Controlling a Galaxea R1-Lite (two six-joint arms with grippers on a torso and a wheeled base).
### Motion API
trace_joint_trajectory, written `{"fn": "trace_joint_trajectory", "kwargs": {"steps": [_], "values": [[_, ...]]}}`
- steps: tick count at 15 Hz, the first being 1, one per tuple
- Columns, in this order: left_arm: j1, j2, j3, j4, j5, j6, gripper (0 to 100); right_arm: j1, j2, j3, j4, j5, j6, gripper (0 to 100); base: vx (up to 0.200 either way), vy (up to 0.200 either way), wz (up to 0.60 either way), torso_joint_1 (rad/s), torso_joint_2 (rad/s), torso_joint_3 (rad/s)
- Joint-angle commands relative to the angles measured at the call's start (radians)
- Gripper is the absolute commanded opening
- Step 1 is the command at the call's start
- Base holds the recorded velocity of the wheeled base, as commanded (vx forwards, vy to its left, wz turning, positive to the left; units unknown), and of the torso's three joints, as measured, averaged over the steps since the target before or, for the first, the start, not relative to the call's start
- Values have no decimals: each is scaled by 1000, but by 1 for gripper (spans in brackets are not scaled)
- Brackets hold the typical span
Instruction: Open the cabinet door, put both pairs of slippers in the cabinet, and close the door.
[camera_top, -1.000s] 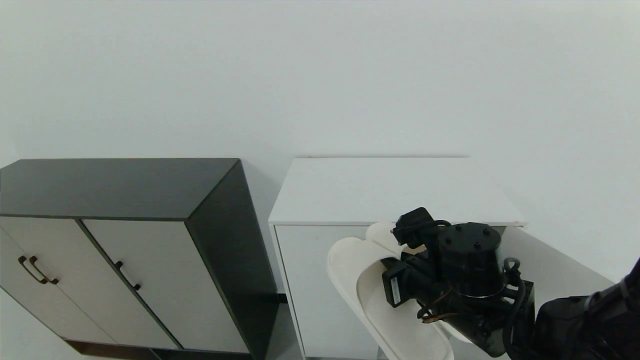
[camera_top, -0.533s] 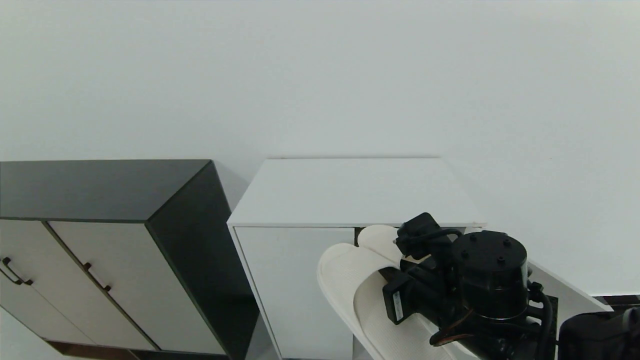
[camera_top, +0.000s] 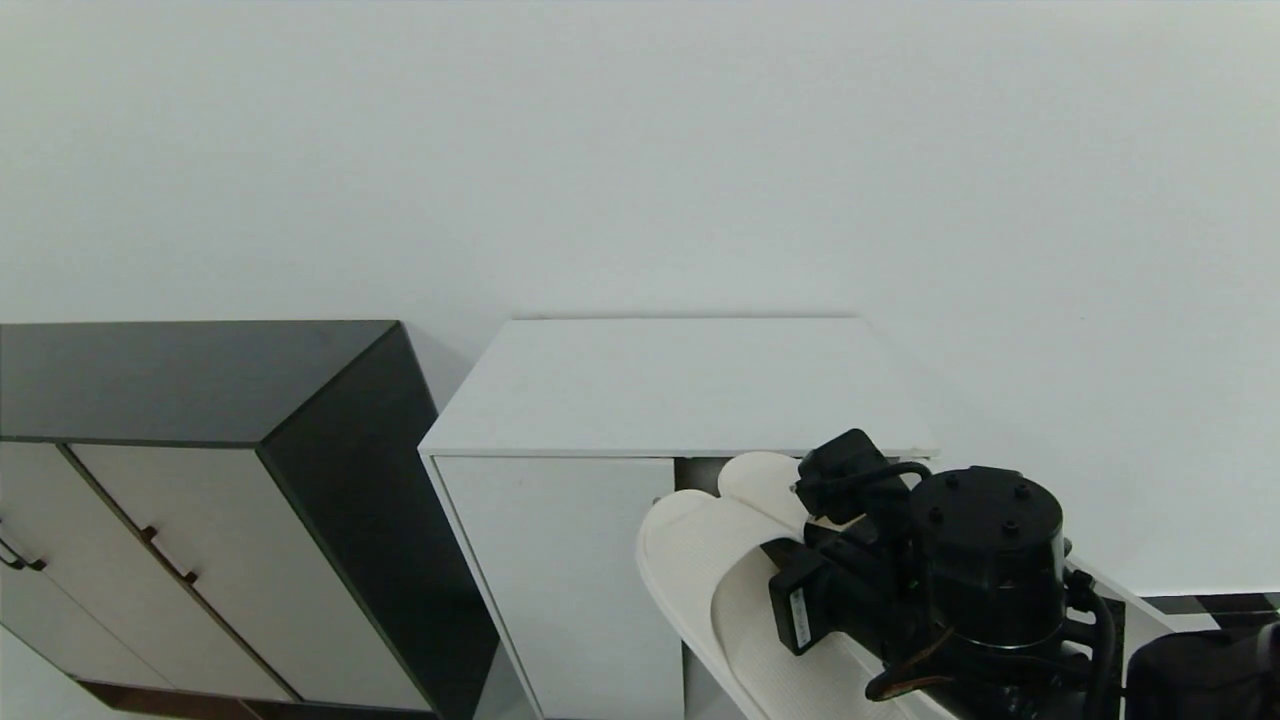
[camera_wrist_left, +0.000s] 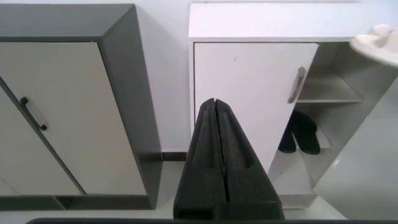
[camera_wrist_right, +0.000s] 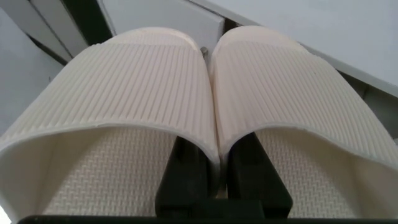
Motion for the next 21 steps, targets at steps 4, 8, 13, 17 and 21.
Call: {"fn": "trace_joint_trajectory", "kwargs": {"steps": [4,8,13,17,21], "values": [[0,1,0,0,0,0,0,-8,1,17,-3,0,-3,0,0,0,0,0,0,0],[0,1,0,0,0,0,0,-17,-11,26,-22,2,-1,0,0,0,0,0,0,0],[0,1,0,0,0,0,0,-25,-6,26,-22,5,-1,0,0,0,0,0,0,0],[0,1,0,0,0,0,0,-32,14,25,-23,6,0,0,0,0,0,0,0,0],[0,1,0,0,0,-2,0,-39,12,20,-23,5,-1,0,0,0,0,-67,151,85]]}}
